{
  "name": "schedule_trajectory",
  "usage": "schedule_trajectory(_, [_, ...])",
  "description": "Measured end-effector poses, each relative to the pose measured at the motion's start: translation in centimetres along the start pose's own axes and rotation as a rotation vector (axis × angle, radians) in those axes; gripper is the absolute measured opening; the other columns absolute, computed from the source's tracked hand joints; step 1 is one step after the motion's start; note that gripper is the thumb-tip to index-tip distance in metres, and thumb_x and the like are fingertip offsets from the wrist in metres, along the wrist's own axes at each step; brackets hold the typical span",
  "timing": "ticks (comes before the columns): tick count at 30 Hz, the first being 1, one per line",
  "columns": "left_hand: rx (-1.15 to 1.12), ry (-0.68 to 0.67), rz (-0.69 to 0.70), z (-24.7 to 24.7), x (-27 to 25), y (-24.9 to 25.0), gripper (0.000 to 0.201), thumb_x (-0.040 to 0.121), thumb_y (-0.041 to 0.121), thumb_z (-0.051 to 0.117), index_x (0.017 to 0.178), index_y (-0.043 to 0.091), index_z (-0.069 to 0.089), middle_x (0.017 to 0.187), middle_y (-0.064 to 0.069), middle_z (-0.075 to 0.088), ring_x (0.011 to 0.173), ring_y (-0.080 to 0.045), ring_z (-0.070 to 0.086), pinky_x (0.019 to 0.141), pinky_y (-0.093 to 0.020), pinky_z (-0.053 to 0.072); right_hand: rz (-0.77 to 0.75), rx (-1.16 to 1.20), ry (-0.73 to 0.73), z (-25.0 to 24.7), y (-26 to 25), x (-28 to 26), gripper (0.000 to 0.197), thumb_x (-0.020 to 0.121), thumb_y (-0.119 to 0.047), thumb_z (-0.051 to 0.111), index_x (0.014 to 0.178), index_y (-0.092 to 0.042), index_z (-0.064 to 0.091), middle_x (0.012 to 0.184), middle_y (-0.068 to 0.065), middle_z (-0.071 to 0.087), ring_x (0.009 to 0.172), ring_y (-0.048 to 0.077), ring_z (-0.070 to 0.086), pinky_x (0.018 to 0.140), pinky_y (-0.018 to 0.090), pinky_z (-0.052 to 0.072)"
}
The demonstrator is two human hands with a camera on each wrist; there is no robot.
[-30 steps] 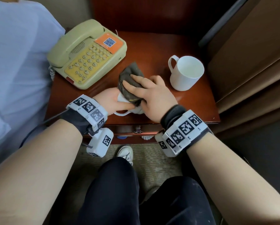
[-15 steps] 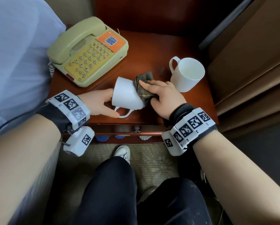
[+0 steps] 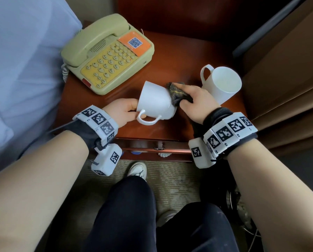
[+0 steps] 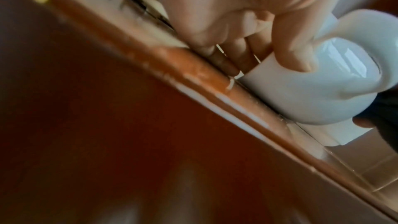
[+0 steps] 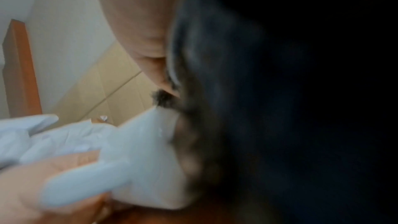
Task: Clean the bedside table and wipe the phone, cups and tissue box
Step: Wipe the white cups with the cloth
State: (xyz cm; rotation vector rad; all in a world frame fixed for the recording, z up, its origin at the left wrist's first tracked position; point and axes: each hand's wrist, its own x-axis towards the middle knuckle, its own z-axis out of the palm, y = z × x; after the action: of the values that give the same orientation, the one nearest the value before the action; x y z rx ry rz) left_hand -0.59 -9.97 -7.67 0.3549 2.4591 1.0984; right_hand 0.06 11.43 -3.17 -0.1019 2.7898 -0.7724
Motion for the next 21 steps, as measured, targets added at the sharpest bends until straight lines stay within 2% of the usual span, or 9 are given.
schedule_trajectory(3, [-0.033, 0.024, 0.026, 0.4, 0.0, -0.2, 0.023, 0.091, 0.017, 0.056, 0.113, 0.012, 0.063, 0.098, 0.007, 0.06, 0.086, -0.008, 0.053, 0.069, -0.012, 0.036, -0.063, -0.053, 0.03, -0.1, -1.0, 0.0, 0.054, 0.089, -0.037, 0.041, 0.142, -0.034, 0.032, 0.143, 0.004, 0.039, 0.127, 0.029, 0.034, 0.11, 0.032, 0.021])
schedule_trajectory(5, [-0.077, 0.023, 0.052, 0.4, 0.0, -0.1, 0.025, 0.09, 0.017, 0.058, 0.114, 0.011, 0.063, 0.099, 0.008, 0.059, 0.089, -0.006, 0.053, 0.07, -0.006, 0.036, -0.157, -0.268, 0.065, 0.5, -2.4, -0.1, 0.052, 0.093, -0.04, 0.04, 0.143, -0.035, 0.027, 0.145, 0.002, 0.035, 0.12, 0.031, 0.033, 0.105, 0.034, 0.025])
schedule_trajectory(6, [-0.08, 0.012, 0.07, 0.4, 0.0, -0.1, 0.027, 0.09, 0.018, 0.059, 0.116, 0.012, 0.062, 0.101, 0.008, 0.059, 0.095, -0.007, 0.052, 0.074, -0.007, 0.036, -0.237, -0.384, 0.091, 0.9, -3.3, -0.1, 0.051, 0.093, -0.04, 0.039, 0.143, -0.035, 0.03, 0.144, 0.004, 0.037, 0.116, 0.035, 0.035, 0.1, 0.037, 0.031])
schedule_trajectory(8, [-0.063, -0.014, 0.072, 0.1, 0.1, -0.1, 0.028, 0.091, 0.015, 0.056, 0.118, 0.014, 0.061, 0.105, 0.004, 0.06, 0.102, -0.01, 0.052, 0.083, -0.017, 0.035, -0.404, -0.506, 0.097, 1.7, -4.1, -0.1, 0.05, 0.085, -0.038, 0.039, 0.134, -0.031, 0.048, 0.134, 0.01, 0.05, 0.1, 0.042, 0.047, 0.08, 0.043, 0.046])
schedule_trajectory(10, [-0.092, -0.018, 0.072, -0.2, 0.3, -0.2, 0.024, 0.091, 0.009, 0.054, 0.113, 0.017, 0.063, 0.105, 0.0, 0.064, 0.102, -0.014, 0.055, 0.084, -0.02, 0.039, -0.5, -0.532, 0.079, 1.8, -2.7, -0.3, 0.052, 0.077, -0.031, 0.037, 0.125, -0.028, 0.058, 0.126, 0.01, 0.058, 0.091, 0.042, 0.05, 0.069, 0.044, 0.05])
schedule_trajectory(13, [-0.042, 0.003, 0.045, -0.5, 0.5, 0.0, 0.02, 0.091, 0.008, 0.054, 0.107, 0.013, 0.064, 0.095, -0.001, 0.061, 0.093, -0.017, 0.054, 0.075, -0.014, 0.038, -0.537, -0.527, 0.079, 1.2, 0.1, -1.4, 0.053, 0.075, -0.021, 0.037, 0.123, -0.031, 0.056, 0.131, 0.008, 0.054, 0.097, 0.034, 0.037, 0.073, 0.047, 0.052])
schedule_trajectory(16, [-0.008, 0.006, 0.037, -0.4, 0.5, 0.3, 0.022, 0.092, 0.012, 0.053, 0.11, 0.005, 0.063, 0.101, -0.009, 0.065, 0.098, -0.025, 0.057, 0.083, -0.029, 0.042, -0.511, -0.481, 0.107, 0.7, 1.4, -2.3, 0.054, 0.074, -0.017, 0.036, 0.121, -0.03, 0.059, 0.13, 0.008, 0.055, 0.092, 0.041, 0.048, 0.075, 0.045, 0.051])
schedule_trajectory(17, [-0.009, 0.015, 0.035, -0.4, 0.5, 0.5, 0.022, 0.092, 0.013, 0.054, 0.111, 0.005, 0.063, 0.102, -0.01, 0.065, 0.097, -0.025, 0.057, 0.083, -0.03, 0.042, -0.474, -0.451, 0.107, 0.4, 1.0, -2.4, 0.054, 0.075, -0.017, 0.036, 0.121, -0.029, 0.061, 0.13, 0.007, 0.056, 0.09, 0.042, 0.049, 0.076, 0.045, 0.05])
schedule_trajectory(21, [0.004, 0.022, 0.043, -0.4, 0.3, 0.5, 0.019, 0.092, 0.015, 0.054, 0.107, 0.011, 0.064, 0.079, 0.012, 0.057, 0.075, -0.003, 0.052, 0.065, -0.005, 0.034, -0.205, -0.419, 0.159, -0.3, -1.9, -1.0, 0.051, 0.087, -0.015, 0.043, 0.133, -0.037, 0.047, 0.144, -0.002, 0.041, 0.112, 0.036, 0.037, 0.099, 0.037, 0.037])
